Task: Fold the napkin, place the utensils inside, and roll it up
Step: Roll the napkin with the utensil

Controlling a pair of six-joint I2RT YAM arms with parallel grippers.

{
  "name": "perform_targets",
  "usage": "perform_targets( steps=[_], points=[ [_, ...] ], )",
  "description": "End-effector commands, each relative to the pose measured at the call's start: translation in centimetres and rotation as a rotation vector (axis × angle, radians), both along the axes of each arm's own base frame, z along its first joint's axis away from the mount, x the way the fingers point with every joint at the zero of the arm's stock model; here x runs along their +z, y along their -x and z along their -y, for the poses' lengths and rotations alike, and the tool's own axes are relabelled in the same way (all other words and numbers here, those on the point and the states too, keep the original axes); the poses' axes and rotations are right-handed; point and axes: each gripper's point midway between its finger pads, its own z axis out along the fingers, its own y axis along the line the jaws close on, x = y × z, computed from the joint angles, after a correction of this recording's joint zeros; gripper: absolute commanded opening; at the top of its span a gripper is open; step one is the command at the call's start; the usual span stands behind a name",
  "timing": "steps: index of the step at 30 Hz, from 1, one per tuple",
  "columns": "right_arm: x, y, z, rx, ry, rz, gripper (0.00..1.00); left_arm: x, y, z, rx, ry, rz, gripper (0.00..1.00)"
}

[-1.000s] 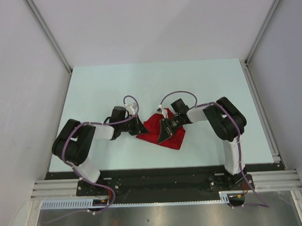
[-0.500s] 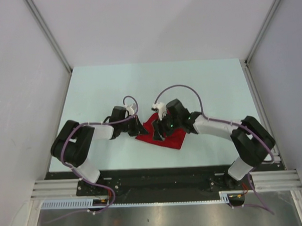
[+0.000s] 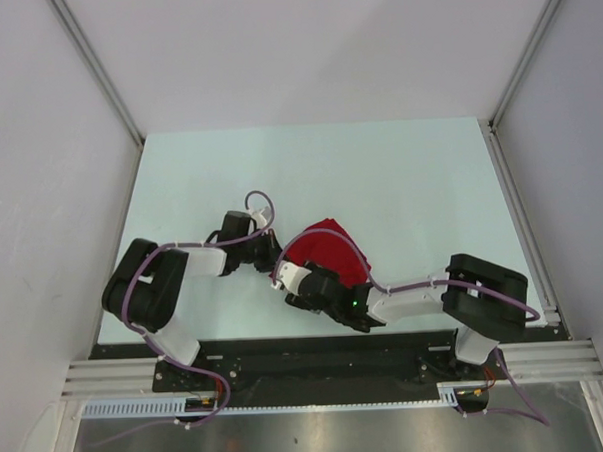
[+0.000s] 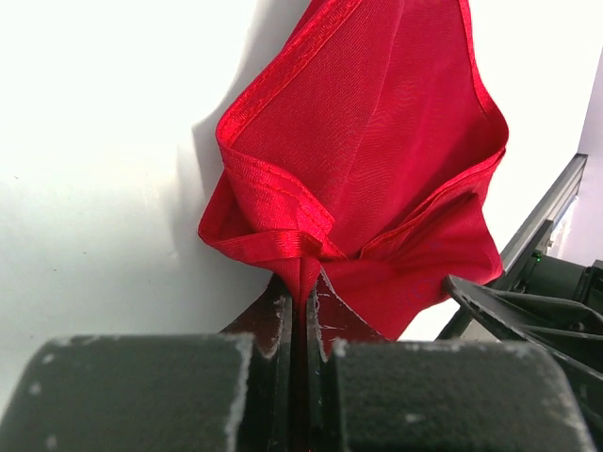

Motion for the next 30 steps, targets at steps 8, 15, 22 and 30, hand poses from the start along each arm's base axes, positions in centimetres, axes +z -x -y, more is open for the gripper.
perform_targets(
  steps=[8,15,22,30],
  points=[
    [-1.1,-1.1,0.5,-0.038,0.056,0.106,0.52,-1.1,0.0,-1.0,0.019,-0.047,-0.039,0.0],
    [-3.6,-0.4,0.7,0.002,0.07,-0.039,0.39,-1.0,-0.1,-0.9,0.014,-0.038,-0.036,0.0],
    [-5.3,0.7,1.3,0.051,-0.007,-0.364,0.22,0.0,-0.3,-0.4,0.006,0.002,-0.015,0.0],
    [-6.4,2.0,2.5,0.068,-0.134,-0.737,0.1,3.6,-2.2,-1.3,0.081,0.023,0.075,0.6]
  ],
)
